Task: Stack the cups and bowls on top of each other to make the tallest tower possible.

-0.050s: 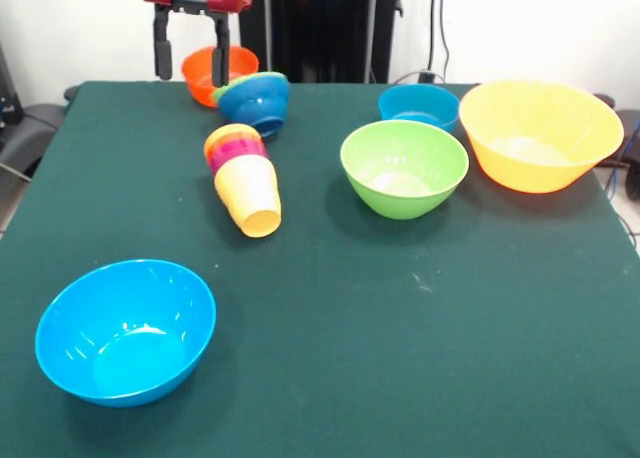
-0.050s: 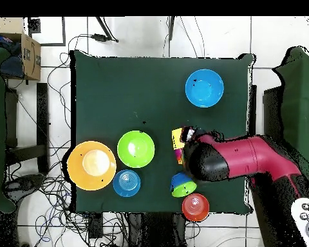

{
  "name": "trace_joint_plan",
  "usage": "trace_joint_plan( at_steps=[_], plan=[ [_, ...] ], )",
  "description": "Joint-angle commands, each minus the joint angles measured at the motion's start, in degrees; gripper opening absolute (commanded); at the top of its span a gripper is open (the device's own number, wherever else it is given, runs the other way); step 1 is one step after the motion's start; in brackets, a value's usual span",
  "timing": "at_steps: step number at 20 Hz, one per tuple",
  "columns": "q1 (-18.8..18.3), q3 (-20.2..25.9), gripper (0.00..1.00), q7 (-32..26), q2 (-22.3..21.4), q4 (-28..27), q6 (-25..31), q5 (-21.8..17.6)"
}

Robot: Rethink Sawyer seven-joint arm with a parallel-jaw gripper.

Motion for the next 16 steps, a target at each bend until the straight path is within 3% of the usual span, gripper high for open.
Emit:
trace_joint_plan(
  at_steps=[1,10,14,16],
  plan=[
    [4.7,-2.4,1.00,0.9,2.7,-5.4,-4.5,-3.3],
    [6.7,-5.0,1.00,1.3,1.8,-3.7,-5.1,-2.6],
    [6.4,-3.6,1.00,-1.6,-1.0,-2.3,-1.3,0.5],
    [5.9,-2.4,1.00,-4.2,-2.9,-1.8,3.9,4.0]
  ],
)
